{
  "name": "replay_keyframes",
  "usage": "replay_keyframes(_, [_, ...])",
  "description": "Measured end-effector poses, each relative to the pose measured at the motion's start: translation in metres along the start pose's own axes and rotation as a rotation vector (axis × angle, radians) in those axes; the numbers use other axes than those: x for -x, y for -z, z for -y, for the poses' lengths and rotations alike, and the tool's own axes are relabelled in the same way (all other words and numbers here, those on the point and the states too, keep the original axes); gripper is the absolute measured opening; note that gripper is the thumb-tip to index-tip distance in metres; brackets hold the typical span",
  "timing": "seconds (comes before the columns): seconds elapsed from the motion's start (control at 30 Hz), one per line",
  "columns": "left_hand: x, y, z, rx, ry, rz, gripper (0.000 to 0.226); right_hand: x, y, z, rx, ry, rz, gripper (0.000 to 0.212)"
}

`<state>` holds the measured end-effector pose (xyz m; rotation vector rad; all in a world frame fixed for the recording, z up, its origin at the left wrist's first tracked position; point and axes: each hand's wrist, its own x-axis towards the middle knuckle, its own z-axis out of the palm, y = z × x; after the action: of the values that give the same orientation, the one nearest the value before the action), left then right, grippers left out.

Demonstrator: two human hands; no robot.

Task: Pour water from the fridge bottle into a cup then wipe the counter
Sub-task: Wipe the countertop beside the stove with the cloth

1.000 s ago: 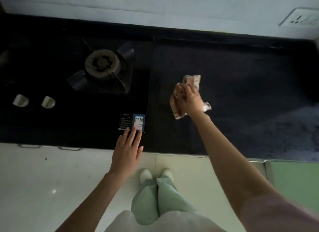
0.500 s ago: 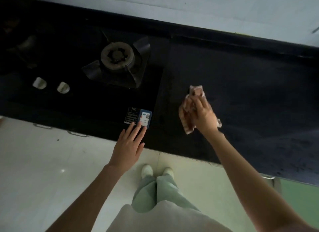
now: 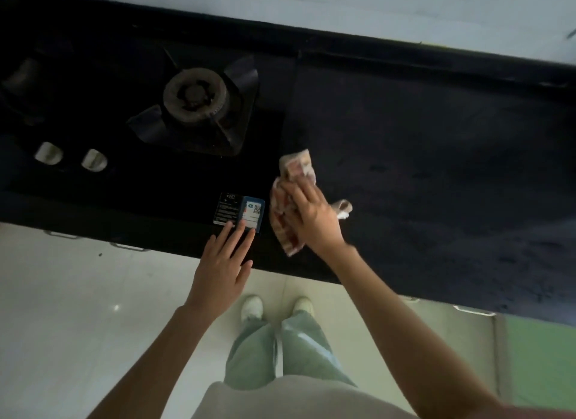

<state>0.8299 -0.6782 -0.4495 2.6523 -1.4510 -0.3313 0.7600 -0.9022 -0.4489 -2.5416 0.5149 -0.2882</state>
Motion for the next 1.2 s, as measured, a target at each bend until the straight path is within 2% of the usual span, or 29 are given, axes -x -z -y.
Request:
replay_keyframes(0.1, [0.000,0.001,-0.001,0.032,-0.002,-0.014,0.055,0.075,0.009,0.004,0.033,-0.022,-0.041,0.058])
replay_keyframes(0.2, [0.000,0.002,-0.002,0.053,-0.001,-0.016,0.054,0.110,0.030,-0.020,0.074,-0.194,-0.106,0.053])
replay_keyframes(0.33, [-0.002,0.005,0.000,0.043,-0.033,-0.041,0.050,0.086,0.054,-0.058,0.108,-0.480,-0.144,0.053])
replay_keyframes(0.4, [-0.004,0.006,0.000,0.017,-0.055,-0.067,0.047,0.052,0.055,-0.061,0.119,-0.545,-0.139,0.052])
replay_keyframes(0.57, [-0.005,0.010,0.006,-0.042,-0.093,-0.068,0.055,-0.002,0.016,0.004,0.068,-0.395,-0.115,0.052])
replay_keyframes(0.77, [-0.006,0.009,0.015,-0.033,-0.156,-0.069,0.055,0.068,-0.035,0.073,0.016,-0.277,-0.179,0.050])
replay_keyframes(0.9, [-0.005,0.009,0.018,-0.008,-0.175,-0.079,0.055,0.116,-0.010,0.055,-0.016,-0.432,-0.270,0.055])
replay_keyframes(1.07, [-0.004,0.009,0.013,0.001,-0.132,-0.068,0.054,0.084,0.029,0.006,0.020,-0.714,-0.252,0.049])
replay_keyframes(1.13, [-0.004,0.009,0.010,0.008,-0.115,-0.058,0.053,0.060,0.026,0.010,0.052,-0.709,-0.228,0.048])
replay_keyframes(1.2, [-0.004,0.008,0.009,0.022,-0.106,-0.052,0.053,0.043,0.007,0.031,0.053,-0.612,-0.246,0.048])
